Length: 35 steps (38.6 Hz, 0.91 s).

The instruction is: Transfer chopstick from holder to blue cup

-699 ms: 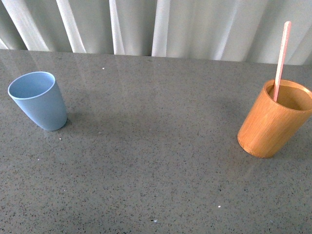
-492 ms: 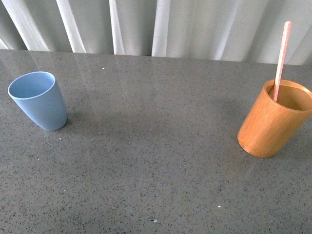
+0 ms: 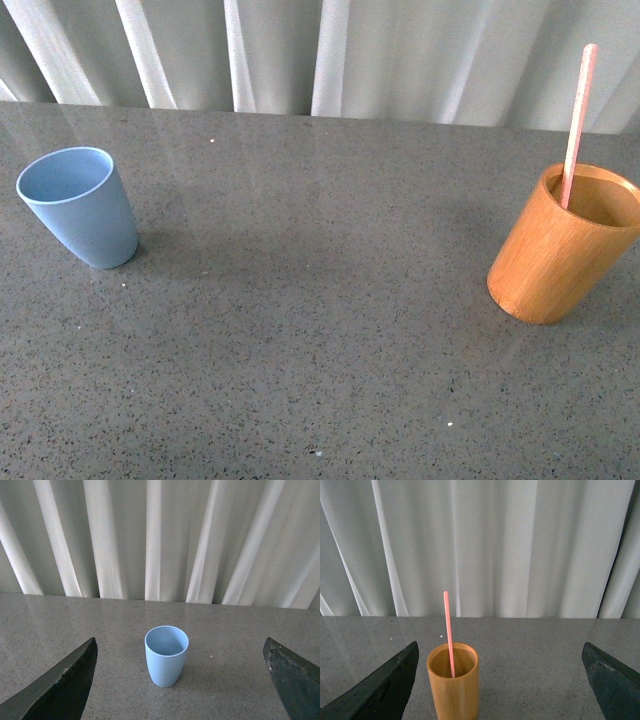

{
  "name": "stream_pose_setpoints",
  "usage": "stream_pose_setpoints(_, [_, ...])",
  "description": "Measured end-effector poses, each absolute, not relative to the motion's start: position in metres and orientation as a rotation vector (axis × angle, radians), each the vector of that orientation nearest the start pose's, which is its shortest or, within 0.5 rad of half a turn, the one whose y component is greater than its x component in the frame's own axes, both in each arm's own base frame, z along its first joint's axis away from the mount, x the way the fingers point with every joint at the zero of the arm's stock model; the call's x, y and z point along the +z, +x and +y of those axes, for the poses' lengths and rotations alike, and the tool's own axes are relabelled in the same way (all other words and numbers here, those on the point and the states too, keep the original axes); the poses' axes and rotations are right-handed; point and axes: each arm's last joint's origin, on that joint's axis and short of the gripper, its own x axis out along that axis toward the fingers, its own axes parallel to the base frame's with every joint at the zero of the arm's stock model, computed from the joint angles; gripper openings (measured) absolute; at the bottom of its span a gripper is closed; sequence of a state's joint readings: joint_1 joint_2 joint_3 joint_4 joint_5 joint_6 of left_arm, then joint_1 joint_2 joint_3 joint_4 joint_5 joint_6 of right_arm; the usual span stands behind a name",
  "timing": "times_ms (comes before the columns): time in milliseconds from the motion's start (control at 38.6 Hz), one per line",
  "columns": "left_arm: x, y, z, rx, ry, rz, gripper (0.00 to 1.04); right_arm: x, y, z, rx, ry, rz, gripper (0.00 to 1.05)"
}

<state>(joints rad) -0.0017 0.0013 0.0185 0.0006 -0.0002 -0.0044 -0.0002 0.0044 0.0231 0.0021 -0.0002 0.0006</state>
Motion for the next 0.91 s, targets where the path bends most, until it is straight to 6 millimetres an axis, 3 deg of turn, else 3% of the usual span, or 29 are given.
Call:
stream_pose_setpoints(724, [0.170,0.097,0.000,-0.002,-0.004,-0.018,0.98,0.171,0.097,0.000,0.000,0.001,-0.021,0.95])
stream_pose_setpoints(750, [0.169,0.097,0.000,0.017,-0.010,-0.001,0.98,0.171,0.097,0.000,0.000,0.001,-0.021,0.95])
stream_pose_setpoints(854, [0.162,0.099,-0.001,0.326,-0.089,0.360,0.98,0.171,0.097,0.000,-0.001,0.001,-0.021,0.95])
stream_pose_setpoints(906, [0.156,0.099,-0.003,0.348,-0.113,0.434,0.98,0.171,0.097,0.000,0.001,0.001,-0.021,0.95])
